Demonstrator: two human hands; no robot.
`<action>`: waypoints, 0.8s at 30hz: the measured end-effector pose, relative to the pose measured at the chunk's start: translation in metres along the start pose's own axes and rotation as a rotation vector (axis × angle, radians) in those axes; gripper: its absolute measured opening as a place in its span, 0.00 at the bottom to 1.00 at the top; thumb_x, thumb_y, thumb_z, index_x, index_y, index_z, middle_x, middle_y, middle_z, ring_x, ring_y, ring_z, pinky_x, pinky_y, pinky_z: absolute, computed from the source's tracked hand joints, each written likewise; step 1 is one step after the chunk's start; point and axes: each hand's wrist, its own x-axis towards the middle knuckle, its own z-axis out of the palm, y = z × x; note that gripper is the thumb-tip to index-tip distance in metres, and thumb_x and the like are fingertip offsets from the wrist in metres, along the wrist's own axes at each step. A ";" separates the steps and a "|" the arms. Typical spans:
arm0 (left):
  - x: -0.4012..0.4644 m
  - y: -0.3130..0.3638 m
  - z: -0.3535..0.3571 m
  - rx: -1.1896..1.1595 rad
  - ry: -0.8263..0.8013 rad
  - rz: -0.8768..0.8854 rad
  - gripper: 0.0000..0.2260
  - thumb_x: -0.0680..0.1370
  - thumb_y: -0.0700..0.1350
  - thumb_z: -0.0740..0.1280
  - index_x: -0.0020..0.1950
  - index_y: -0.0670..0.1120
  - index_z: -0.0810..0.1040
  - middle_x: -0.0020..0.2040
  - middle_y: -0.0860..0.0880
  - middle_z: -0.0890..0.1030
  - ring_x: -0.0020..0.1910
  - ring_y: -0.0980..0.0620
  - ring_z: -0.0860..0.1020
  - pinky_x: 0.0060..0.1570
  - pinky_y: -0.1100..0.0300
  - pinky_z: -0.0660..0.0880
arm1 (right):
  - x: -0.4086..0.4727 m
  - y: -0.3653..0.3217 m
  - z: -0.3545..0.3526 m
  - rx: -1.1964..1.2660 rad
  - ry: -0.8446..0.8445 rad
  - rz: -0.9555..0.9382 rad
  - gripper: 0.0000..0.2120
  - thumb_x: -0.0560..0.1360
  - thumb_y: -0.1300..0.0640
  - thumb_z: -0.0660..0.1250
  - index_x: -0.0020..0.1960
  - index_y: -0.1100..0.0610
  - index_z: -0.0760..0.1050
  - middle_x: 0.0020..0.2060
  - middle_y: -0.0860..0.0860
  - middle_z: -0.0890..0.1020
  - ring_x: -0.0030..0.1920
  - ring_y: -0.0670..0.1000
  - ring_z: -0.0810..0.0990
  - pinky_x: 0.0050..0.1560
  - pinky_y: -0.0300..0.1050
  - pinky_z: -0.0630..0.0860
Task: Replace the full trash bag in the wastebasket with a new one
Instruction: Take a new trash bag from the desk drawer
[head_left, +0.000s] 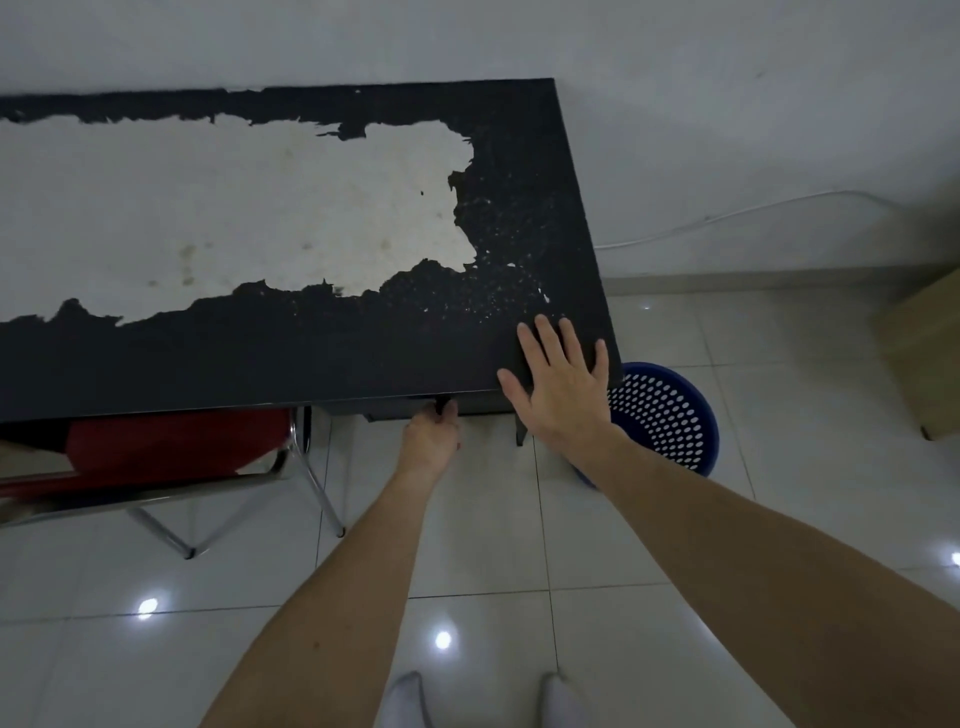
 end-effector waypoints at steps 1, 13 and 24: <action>0.002 0.001 0.001 -0.069 0.000 -0.003 0.14 0.84 0.54 0.59 0.52 0.45 0.77 0.48 0.44 0.82 0.38 0.48 0.81 0.39 0.57 0.75 | 0.000 0.000 0.000 0.001 -0.005 0.000 0.34 0.80 0.33 0.43 0.80 0.48 0.53 0.80 0.49 0.56 0.80 0.56 0.51 0.75 0.67 0.49; -0.013 -0.022 0.016 -0.455 -0.044 -0.208 0.10 0.84 0.52 0.60 0.49 0.47 0.75 0.40 0.51 0.78 0.29 0.54 0.76 0.33 0.59 0.66 | 0.001 -0.003 0.003 -0.012 0.002 0.030 0.33 0.79 0.32 0.42 0.79 0.47 0.54 0.79 0.49 0.57 0.79 0.55 0.52 0.74 0.67 0.49; -0.054 -0.069 0.018 -0.441 -0.133 -0.227 0.09 0.84 0.49 0.61 0.48 0.48 0.77 0.38 0.52 0.79 0.25 0.57 0.76 0.30 0.61 0.65 | 0.000 -0.004 -0.002 -0.005 -0.033 0.041 0.34 0.79 0.31 0.41 0.80 0.48 0.53 0.80 0.49 0.56 0.80 0.55 0.50 0.75 0.66 0.48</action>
